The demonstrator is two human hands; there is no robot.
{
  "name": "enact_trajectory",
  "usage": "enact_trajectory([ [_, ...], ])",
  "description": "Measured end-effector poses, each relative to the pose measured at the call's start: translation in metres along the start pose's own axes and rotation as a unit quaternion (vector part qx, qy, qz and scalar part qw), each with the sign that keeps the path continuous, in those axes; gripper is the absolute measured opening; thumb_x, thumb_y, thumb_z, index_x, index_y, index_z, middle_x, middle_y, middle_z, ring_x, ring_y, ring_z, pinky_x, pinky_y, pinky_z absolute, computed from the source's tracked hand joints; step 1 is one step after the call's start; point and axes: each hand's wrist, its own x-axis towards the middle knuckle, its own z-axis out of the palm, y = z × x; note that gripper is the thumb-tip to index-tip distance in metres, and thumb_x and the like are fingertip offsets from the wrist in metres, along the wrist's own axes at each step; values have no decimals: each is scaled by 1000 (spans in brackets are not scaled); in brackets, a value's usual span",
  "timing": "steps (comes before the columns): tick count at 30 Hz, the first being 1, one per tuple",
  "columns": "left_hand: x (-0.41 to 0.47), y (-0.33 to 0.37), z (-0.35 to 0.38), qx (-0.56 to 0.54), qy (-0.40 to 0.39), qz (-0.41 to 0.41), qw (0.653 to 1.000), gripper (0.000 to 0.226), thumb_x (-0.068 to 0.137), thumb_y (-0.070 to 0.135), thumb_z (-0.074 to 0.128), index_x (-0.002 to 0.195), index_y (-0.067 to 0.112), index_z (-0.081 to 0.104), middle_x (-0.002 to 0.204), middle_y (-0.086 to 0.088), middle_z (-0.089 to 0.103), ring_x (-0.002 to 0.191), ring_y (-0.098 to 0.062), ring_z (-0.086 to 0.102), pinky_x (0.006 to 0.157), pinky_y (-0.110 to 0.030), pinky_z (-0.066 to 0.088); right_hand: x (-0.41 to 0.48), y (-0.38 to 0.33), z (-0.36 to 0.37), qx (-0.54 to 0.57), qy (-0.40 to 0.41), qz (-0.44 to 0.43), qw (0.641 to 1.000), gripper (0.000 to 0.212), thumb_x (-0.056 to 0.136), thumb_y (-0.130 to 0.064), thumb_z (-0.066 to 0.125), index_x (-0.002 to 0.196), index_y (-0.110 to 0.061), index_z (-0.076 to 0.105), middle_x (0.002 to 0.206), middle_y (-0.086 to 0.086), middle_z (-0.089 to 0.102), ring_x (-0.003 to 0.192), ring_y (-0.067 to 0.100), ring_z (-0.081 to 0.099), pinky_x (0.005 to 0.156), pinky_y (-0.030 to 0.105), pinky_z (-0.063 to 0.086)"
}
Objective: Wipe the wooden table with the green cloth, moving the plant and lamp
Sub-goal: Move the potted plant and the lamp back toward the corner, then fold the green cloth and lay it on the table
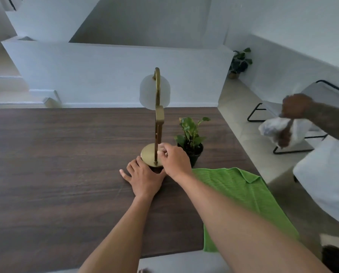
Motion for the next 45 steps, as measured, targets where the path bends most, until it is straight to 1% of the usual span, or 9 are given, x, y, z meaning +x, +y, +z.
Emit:
enact_trajectory([
  [4, -24, 8, -2, -2, 36, 1, 999, 62, 71, 58, 67, 109, 16, 40, 106, -1, 39, 107, -25, 44, 102, -46, 28, -21, 28, -23, -12, -26, 2, 1000, 23, 96, -31, 48, 89, -15, 63, 79, 2, 69, 76, 25, 64, 60, 33, 44],
  [9, -48, 25, 5, -62, 1, 112, 992, 10, 88, 32, 58, 86, 23, 55, 85, 8, 55, 84, -17, 56, 84, -40, 41, -42, 81, -63, -32, -48, 21, 998, 21, 91, -31, 51, 79, -20, 64, 74, -1, 69, 71, 23, 62, 58, 31, 42],
  [15, -52, 55, 15, -42, -46, 185, 981, 16, 92, 31, 56, 100, 21, 64, 100, 6, 59, 84, -18, 58, 69, -32, 39, -56, 148, -115, -62, -9, 67, 996, 18, 94, -30, 49, 84, -21, 62, 75, -8, 65, 70, 17, 61, 61, 31, 43],
  [22, -51, 63, 33, 49, -61, 167, 983, 41, 94, 43, 54, 122, 15, 61, 115, -6, 56, 106, -27, 56, 84, -41, 46, -73, 226, -131, -133, -53, 119, 982, 30, 91, -34, 57, 117, -18, 60, 117, -1, 57, 111, 20, 53, 89, 40, 50],
  [25, -51, 66, 37, 60, -65, 160, 983, 38, 92, 42, 56, 120, 16, 61, 116, -6, 55, 108, -28, 55, 88, -42, 44, -77, 237, -128, -140, -49, 117, 982, 31, 91, -35, 59, 117, -17, 60, 116, 0, 55, 111, 20, 50, 87, 37, 49],
  [28, -53, 67, 36, 42, -61, 168, 983, 21, 92, 35, 59, 101, 17, 63, 101, -3, 54, 97, -27, 57, 79, -39, 43, -77, 238, -127, -132, -14, 126, 983, 26, 93, -30, 58, 113, -13, 62, 115, 3, 56, 110, 22, 50, 86, 39, 48],
  [36, -47, 61, 20, -121, -123, 63, 983, 6, 91, 25, 64, 92, 19, 60, 86, 3, 65, 83, -17, 59, 74, -31, 46, -75, 244, -151, -44, 68, 182, 980, 19, 99, -20, 52, 99, -12, 69, 101, 7, 70, 88, 22, 57, 74, 34, 43],
  [41, -48, 88, -4, -243, -179, 9, 953, 14, 92, 31, 62, 91, 17, 64, 76, 6, 64, 65, -7, 58, 55, -17, 40, -71, 226, -187, 26, 77, 196, 977, 25, 99, -23, 53, 99, -7, 72, 97, 1, 70, 82, 17, 57, 72, 27, 39],
  [45, -62, 119, -20, -353, -223, -10, 909, 23, 88, 30, 64, 69, 18, 61, 66, 0, 61, 67, -17, 56, 67, -30, 47, -74, 193, -205, 140, 45, 191, 970, 11, 93, -26, 63, 96, -18, 70, 87, -2, 69, 72, 15, 62, 67, 28, 50],
])
